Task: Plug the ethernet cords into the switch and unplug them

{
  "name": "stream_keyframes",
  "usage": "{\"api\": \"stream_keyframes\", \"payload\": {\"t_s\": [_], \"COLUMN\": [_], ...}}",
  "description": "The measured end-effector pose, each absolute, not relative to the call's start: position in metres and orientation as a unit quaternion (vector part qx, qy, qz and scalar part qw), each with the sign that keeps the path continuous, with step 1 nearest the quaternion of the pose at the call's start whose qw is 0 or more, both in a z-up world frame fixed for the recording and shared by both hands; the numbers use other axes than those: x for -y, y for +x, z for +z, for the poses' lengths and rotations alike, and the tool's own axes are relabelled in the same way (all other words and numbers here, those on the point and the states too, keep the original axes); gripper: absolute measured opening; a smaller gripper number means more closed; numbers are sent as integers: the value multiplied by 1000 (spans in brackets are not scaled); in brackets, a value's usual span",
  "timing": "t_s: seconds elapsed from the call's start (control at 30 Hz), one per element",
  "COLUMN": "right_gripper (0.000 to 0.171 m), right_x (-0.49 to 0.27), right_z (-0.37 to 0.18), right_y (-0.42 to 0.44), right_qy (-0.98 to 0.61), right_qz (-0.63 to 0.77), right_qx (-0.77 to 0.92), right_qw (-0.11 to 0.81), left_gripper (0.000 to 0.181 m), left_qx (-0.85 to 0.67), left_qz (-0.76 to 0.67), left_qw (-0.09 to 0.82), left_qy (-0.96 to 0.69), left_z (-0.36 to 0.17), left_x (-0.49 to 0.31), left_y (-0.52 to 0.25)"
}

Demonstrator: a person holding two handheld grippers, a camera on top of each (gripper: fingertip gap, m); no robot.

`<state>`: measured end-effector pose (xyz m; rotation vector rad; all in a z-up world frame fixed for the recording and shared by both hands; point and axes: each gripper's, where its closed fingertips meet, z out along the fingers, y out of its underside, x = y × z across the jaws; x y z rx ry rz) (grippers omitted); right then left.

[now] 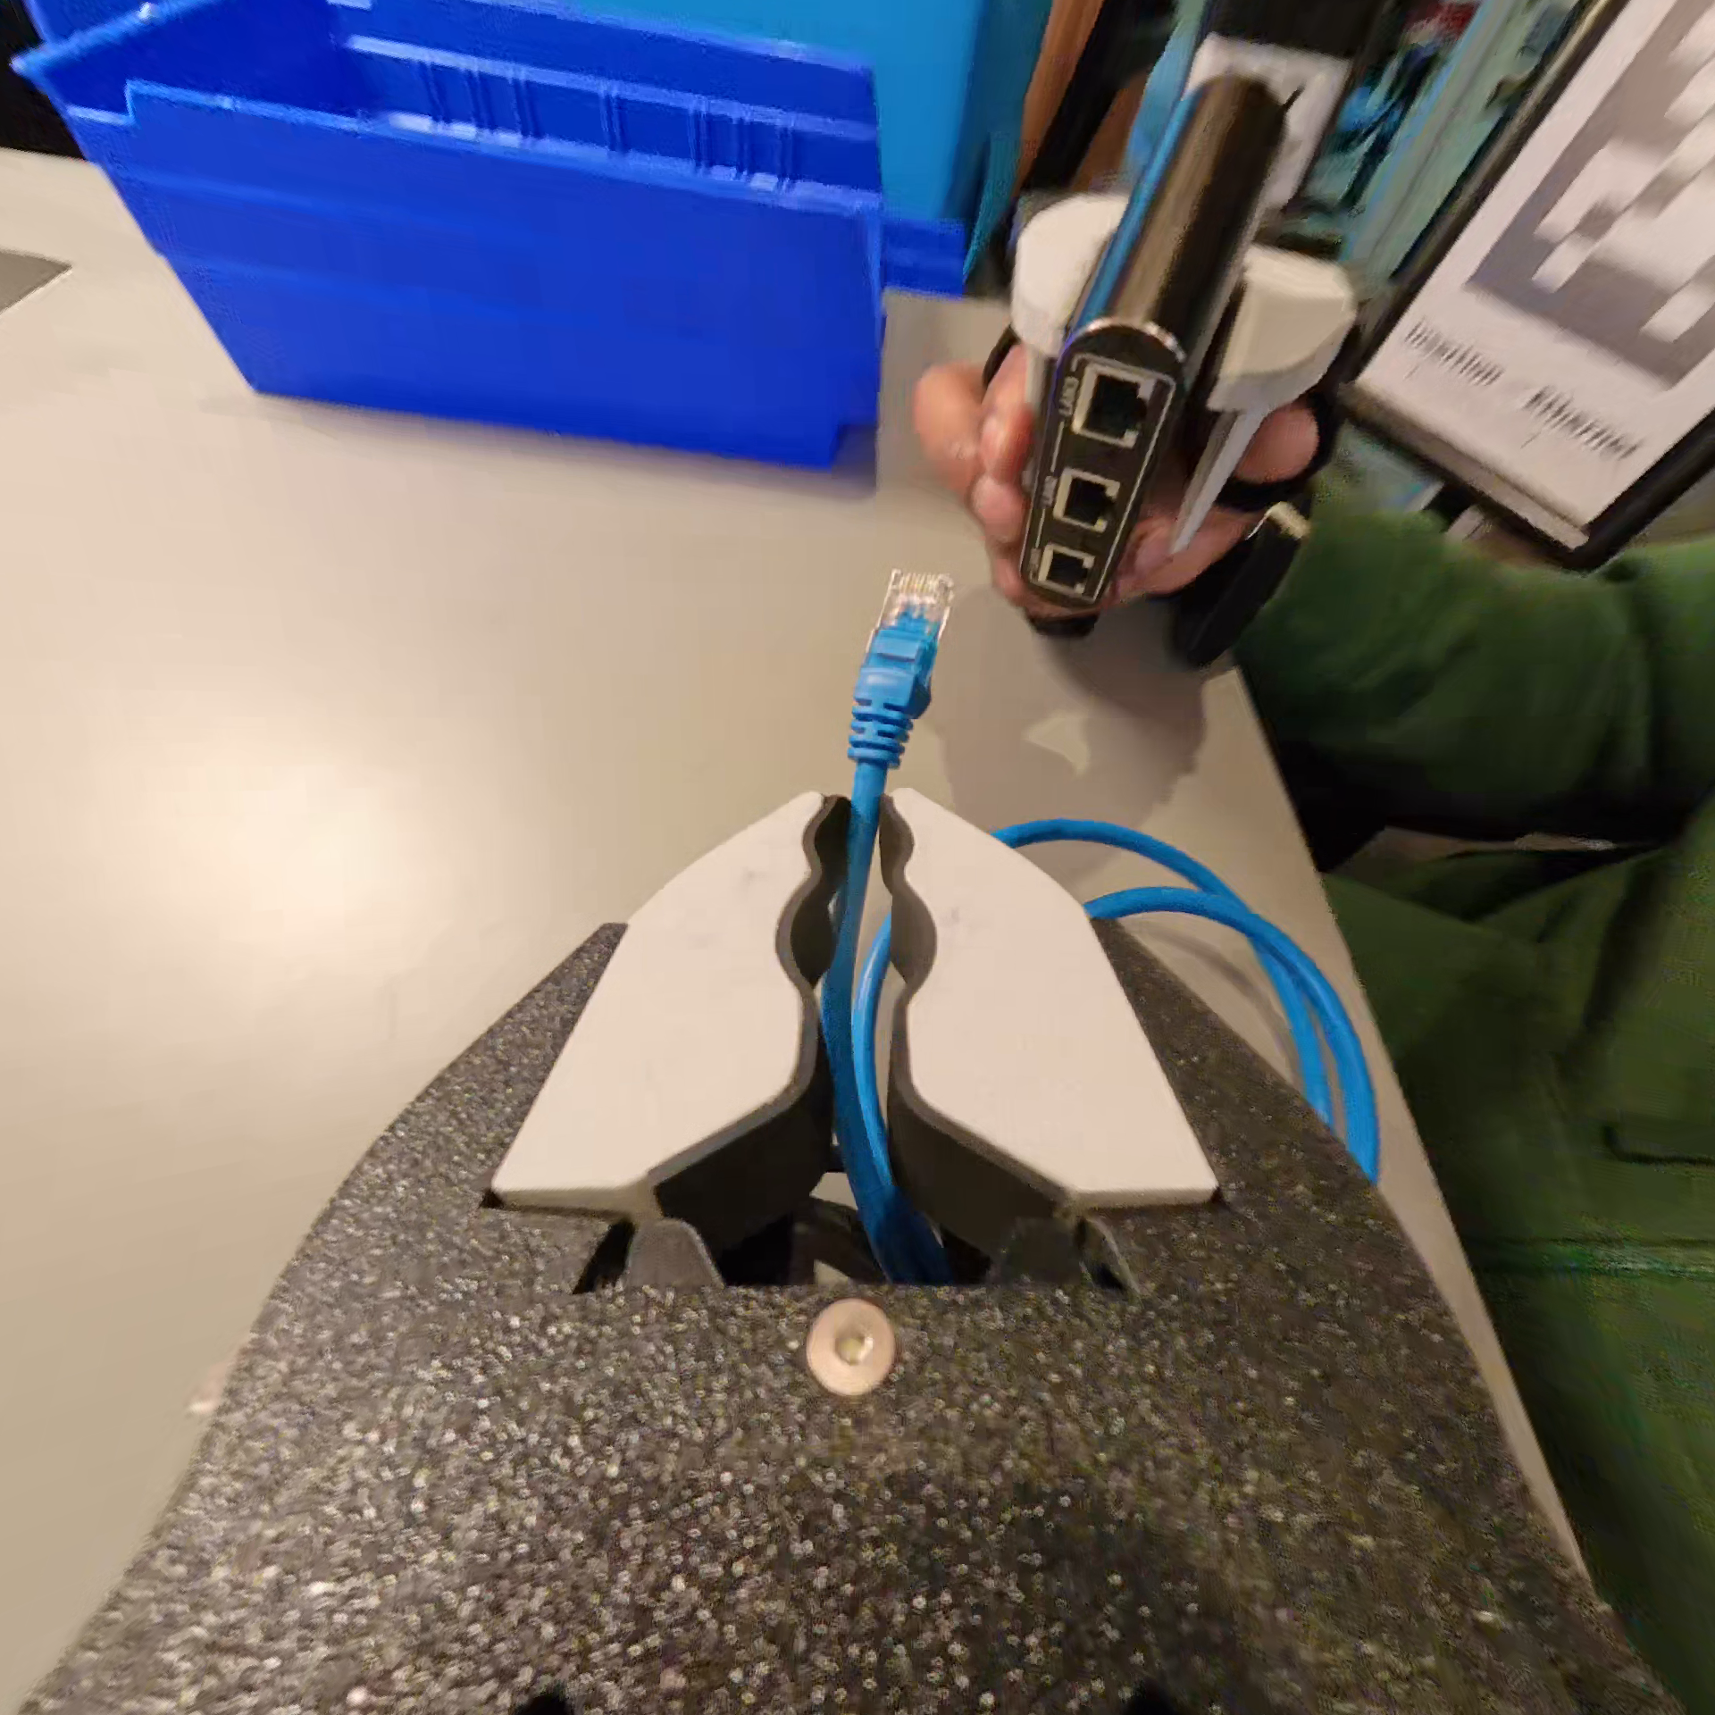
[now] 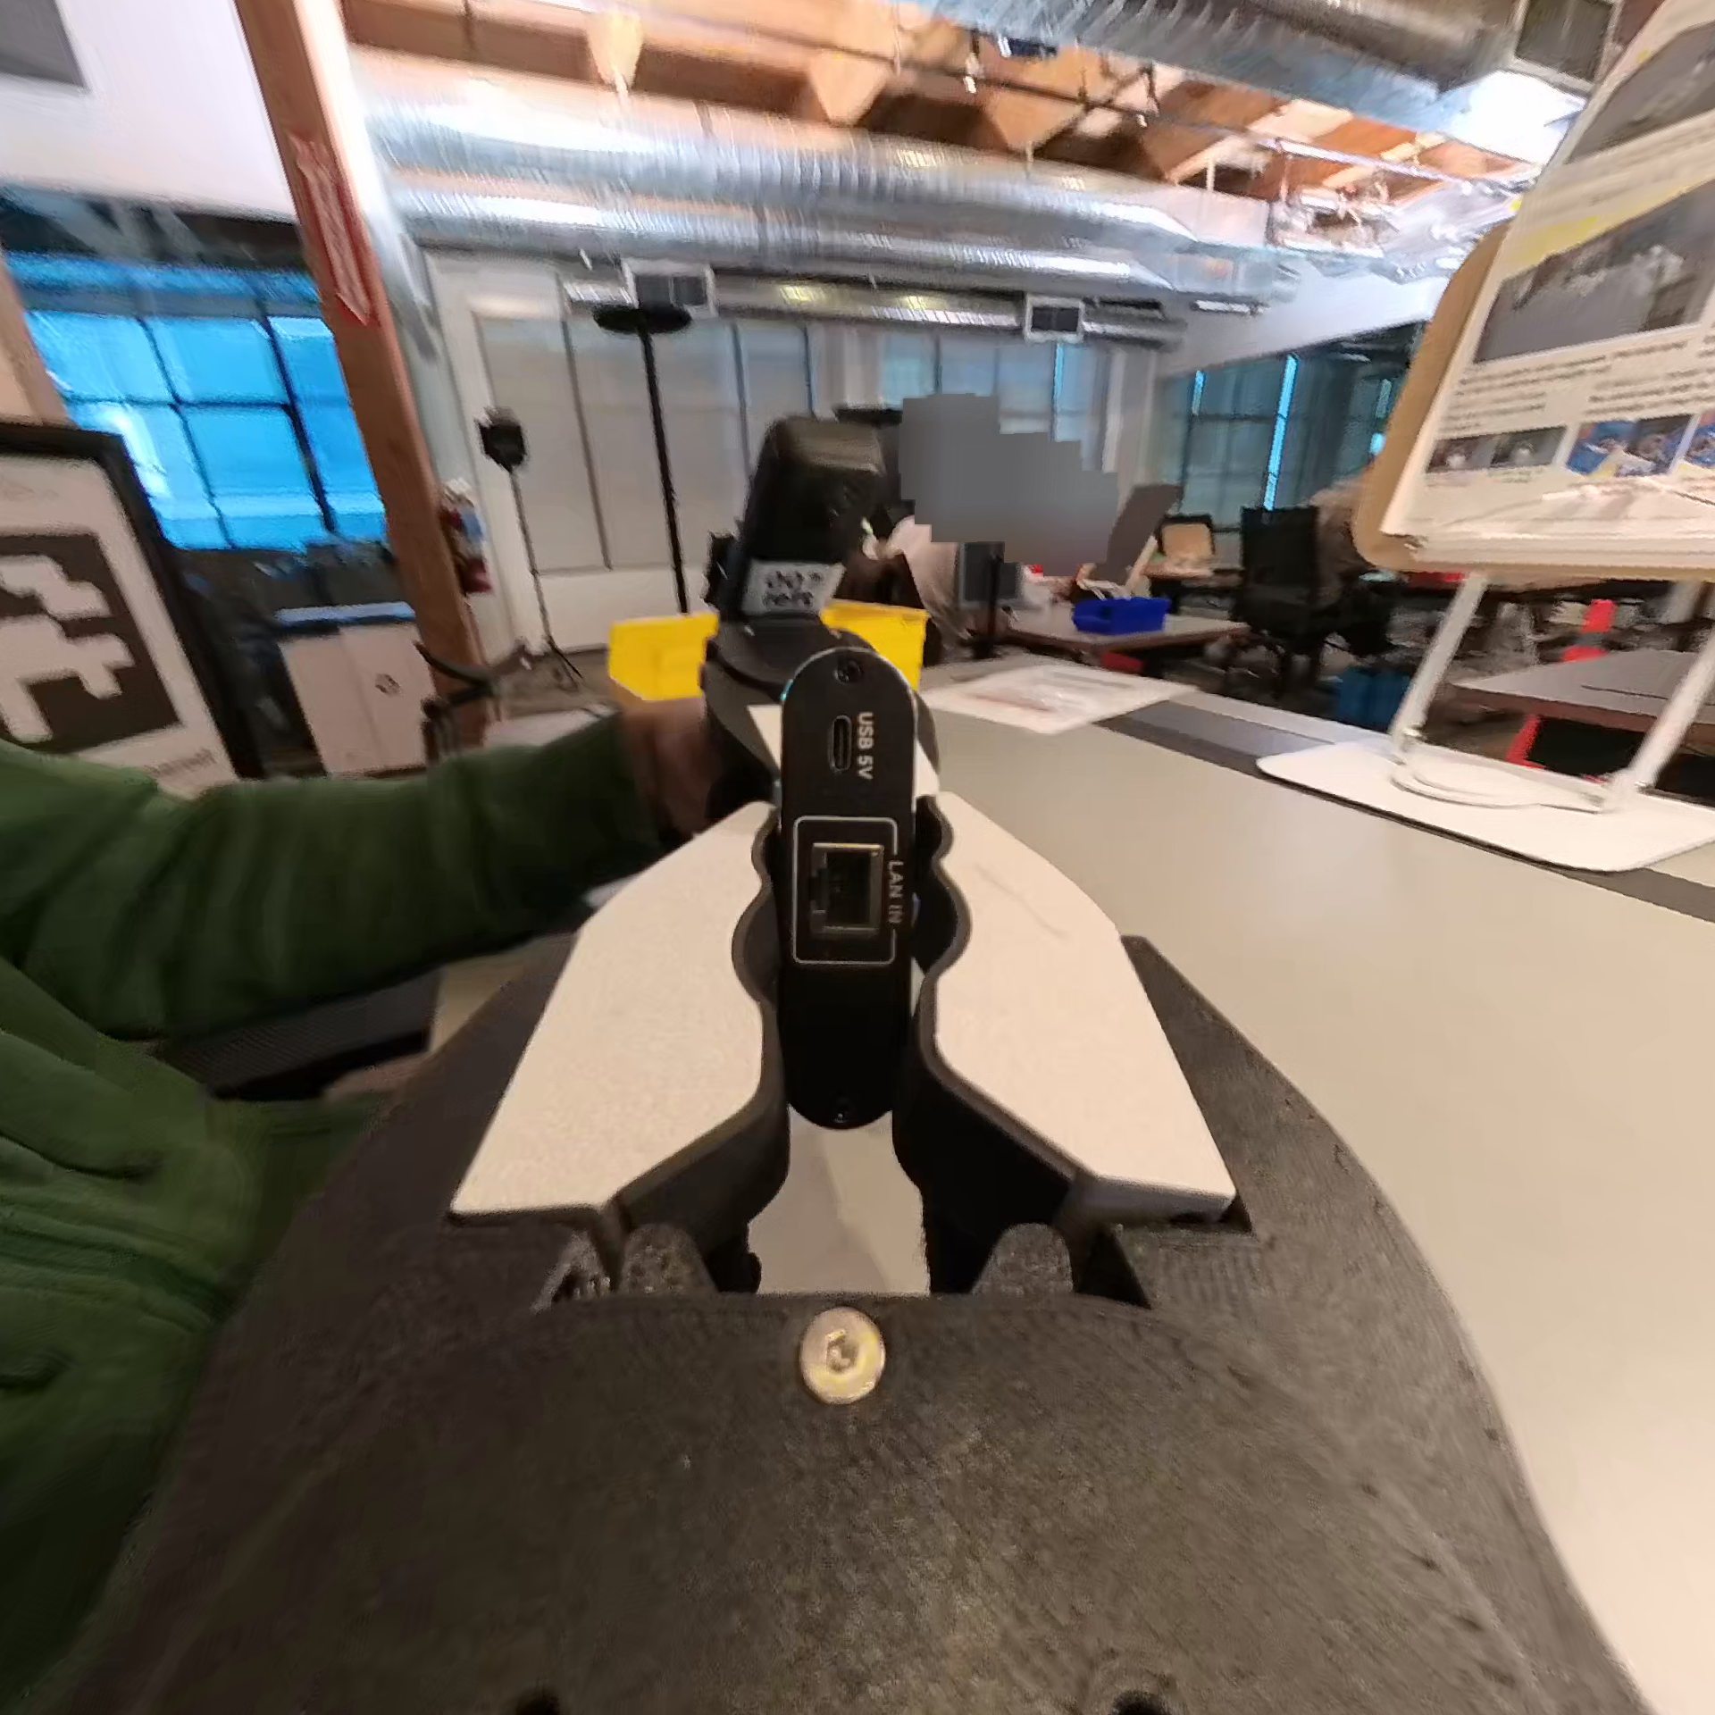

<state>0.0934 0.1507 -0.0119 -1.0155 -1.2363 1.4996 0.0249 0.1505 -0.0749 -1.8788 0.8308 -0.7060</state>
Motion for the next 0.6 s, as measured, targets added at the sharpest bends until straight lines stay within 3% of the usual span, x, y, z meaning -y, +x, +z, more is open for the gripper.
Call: {"api": "stream_keyframes", "payload": {"t_s": [0.2,0.6], "right_gripper": [26,25], "right_x": [-144,-136], "right_z": [5,10], "right_y": [101,105], "right_qy": [-379,-353], "right_qz": [687,715], "right_qx": [460,459], "right_qw": [415,392], "left_gripper": [7,7], "left_qx": [-335,-368], "left_qz": [-386,-437], "left_qw": [490,482], "left_qy": [-706,-664], "left_z": [-51,-37], "left_x": [-140,-120], "left_y": [39,57]}}
